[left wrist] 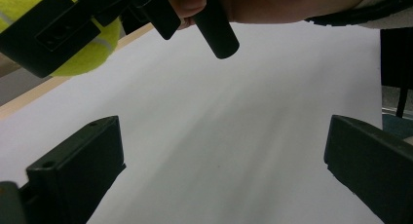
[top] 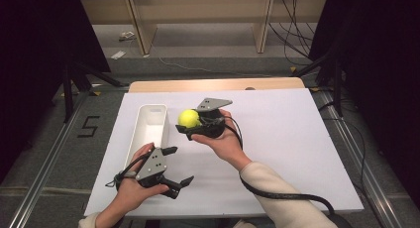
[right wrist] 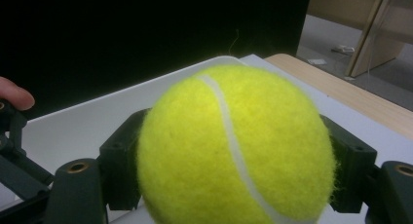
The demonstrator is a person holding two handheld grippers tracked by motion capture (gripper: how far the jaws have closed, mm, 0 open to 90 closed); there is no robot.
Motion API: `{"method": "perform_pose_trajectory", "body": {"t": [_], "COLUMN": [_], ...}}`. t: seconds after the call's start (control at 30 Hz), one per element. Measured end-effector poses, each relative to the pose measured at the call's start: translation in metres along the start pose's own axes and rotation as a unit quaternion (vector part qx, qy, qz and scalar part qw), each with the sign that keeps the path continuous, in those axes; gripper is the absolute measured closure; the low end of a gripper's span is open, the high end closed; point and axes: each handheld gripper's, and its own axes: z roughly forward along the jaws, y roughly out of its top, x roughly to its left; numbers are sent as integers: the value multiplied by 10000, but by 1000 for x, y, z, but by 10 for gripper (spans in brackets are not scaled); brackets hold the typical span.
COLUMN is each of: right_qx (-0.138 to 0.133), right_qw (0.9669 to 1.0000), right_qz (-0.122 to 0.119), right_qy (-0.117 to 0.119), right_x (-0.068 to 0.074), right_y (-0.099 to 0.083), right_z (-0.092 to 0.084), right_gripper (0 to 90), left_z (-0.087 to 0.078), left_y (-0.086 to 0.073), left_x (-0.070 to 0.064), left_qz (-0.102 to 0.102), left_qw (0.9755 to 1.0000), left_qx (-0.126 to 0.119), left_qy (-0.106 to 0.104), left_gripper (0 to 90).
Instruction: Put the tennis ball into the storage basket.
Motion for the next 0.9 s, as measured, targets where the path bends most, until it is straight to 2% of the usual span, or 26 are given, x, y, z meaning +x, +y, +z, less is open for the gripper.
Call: {"method": "perform_pose_trajectory", "body": {"t": [0.9], "right_qx": [32], "right_qw": [10000], "right_qz": [-41], "right_qy": [63], "right_x": [4], "right_y": [7], "right_z": [10], "right_gripper": [262], "left_z": [0], "left_y": [0], "left_x": [0], "left_qz": [9], "left_qw": [10000], "left_qx": [7], "left_qy": [-5], "left_gripper": [4]}}
